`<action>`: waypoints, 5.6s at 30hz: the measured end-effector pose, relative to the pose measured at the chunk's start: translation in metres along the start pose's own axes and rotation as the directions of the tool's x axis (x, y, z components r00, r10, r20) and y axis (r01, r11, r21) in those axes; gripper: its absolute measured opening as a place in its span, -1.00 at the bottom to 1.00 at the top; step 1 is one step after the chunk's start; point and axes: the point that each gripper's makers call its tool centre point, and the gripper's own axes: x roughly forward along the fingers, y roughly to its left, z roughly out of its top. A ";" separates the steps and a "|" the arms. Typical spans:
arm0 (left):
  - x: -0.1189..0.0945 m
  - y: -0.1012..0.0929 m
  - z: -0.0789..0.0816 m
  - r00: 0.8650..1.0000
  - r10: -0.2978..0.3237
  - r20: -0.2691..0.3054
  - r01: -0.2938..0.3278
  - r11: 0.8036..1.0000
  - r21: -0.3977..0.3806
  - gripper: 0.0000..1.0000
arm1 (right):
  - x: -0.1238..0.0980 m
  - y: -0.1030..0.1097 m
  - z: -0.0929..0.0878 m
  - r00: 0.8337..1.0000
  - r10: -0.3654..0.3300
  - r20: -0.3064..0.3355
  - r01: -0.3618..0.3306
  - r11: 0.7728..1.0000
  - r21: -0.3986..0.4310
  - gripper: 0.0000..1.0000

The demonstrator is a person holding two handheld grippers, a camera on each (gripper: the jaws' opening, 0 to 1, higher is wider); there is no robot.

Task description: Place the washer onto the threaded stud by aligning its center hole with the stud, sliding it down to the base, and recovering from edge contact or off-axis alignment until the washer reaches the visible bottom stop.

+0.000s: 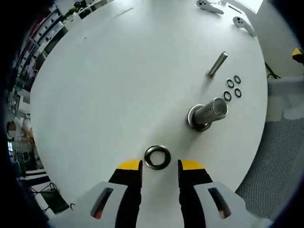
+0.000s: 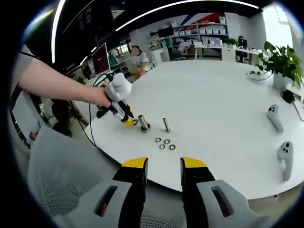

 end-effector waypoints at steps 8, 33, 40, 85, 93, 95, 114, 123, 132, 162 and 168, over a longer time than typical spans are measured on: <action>0.005 0.002 -0.002 1.000 0.000 -0.018 0.000 1.000 -0.005 -0.44 | 0.000 -0.001 0.000 1.000 -0.001 0.002 0.001 1.000 0.004 -0.41; 0.011 -0.004 0.003 0.993 -0.032 -0.115 0.034 0.999 0.018 -0.55 | 0.000 0.000 0.000 1.000 0.000 0.001 0.000 1.000 0.005 -0.42; 0.011 -0.004 0.001 0.995 -0.017 -0.093 0.015 0.999 -0.031 -0.58 | 0.000 0.000 0.000 1.000 -0.003 0.005 0.003 1.000 0.009 -0.42; -0.068 -0.038 0.070 0.990 -0.060 0.127 0.042 0.990 0.136 -0.62 | 0.000 0.001 0.000 1.000 0.010 -0.001 -0.010 1.000 0.002 -0.43; -0.056 -0.052 0.067 0.995 -0.077 0.058 0.063 0.976 0.210 -0.62 | 0.000 0.001 0.000 1.000 0.007 0.003 -0.007 1.000 0.005 -0.43; -0.055 -0.055 0.067 0.996 -0.078 0.053 0.065 0.973 0.220 -0.62 | 0.000 0.000 0.000 1.000 0.006 0.005 -0.006 1.000 0.007 -0.43; -0.018 -0.055 0.062 0.997 -0.074 -0.031 0.079 0.954 0.288 -0.62 | -0.001 0.000 0.000 1.000 0.003 0.005 -0.003 1.000 0.008 -0.44; -0.007 -0.057 0.061 0.996 -0.071 -0.059 0.085 0.951 0.299 -0.62 | -0.001 0.000 0.000 1.000 0.002 0.006 -0.002 1.000 0.010 -0.44; 0.000 -0.057 0.058 0.995 -0.074 -0.067 0.090 0.953 0.290 -0.62 | -0.001 -0.001 0.000 1.000 0.001 0.006 -0.001 1.000 0.010 -0.44; -0.056 -0.042 0.039 0.959 -0.035 0.282 0.044 0.999 -0.026 -0.31 | -0.001 -0.004 -0.001 1.000 -0.016 -0.001 0.016 1.000 0.015 -0.46; -0.072 -0.046 0.019 0.940 -0.003 0.341 0.033 0.996 -0.080 -0.27 | 0.000 -0.003 -0.003 1.000 -0.014 -0.015 0.015 1.000 0.010 -0.46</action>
